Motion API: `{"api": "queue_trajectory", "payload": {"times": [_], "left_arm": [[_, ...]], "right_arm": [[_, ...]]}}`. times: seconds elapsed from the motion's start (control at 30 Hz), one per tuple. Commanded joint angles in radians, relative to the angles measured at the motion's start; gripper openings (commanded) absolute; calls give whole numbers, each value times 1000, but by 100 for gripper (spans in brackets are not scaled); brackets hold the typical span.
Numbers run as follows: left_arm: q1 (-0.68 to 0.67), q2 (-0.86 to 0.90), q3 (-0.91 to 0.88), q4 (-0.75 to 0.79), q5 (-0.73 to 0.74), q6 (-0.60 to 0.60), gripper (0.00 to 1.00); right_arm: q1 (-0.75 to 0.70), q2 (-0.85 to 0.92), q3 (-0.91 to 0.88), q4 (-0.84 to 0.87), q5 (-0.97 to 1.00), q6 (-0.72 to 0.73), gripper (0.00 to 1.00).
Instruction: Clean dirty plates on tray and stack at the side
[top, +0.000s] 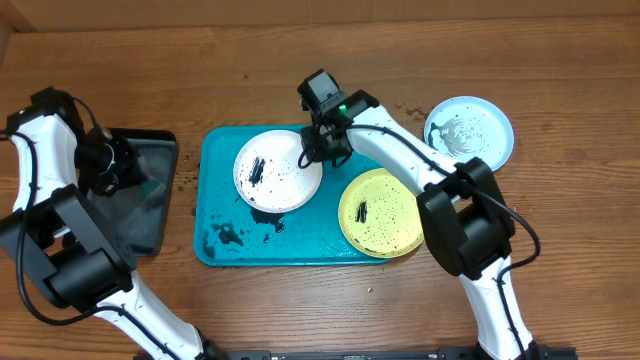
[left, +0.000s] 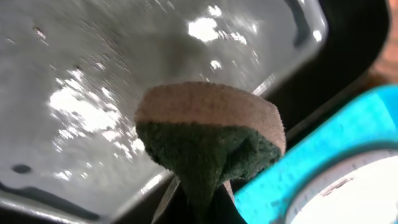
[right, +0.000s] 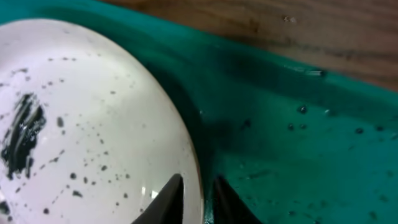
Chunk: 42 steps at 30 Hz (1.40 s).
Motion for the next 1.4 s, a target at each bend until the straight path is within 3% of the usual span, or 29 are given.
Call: {"api": "queue_trajectory", "payload": {"times": [0.0,0.27,0.43,0.57,0.7,0.97,1.13,1.17,1.2,1.37], "left_arm": [[0,-56,78,-32,45,43,4],[-38,-189,91,-71,164,97,4],[-121,-211,90,-97,158,97,4],[-198,-205,90,-104,133,96,4],[-270,-205,90,-103,124,98,4],[-383,-198,48,-87,118,103,4],[-439,-187,-3,-34,119,104,4],[-447,-187,-13,-24,119,104,4],[-459,-186,-24,-11,119,104,4],[-520,-185,-88,34,118,103,4]], "right_arm": [[5,10,-6,-5,-26,2,8],[12,16,-6,-61,-27,8,4],[17,19,-6,-89,-68,32,20],[18,19,-6,-117,-87,68,22],[18,19,-6,-122,-86,85,20],[18,19,-48,-112,-96,187,9],[19,19,-52,-130,-124,185,14],[19,19,-53,-133,-124,184,13],[18,19,-54,-134,-124,178,4],[18,19,-59,-165,-124,46,4]]}}
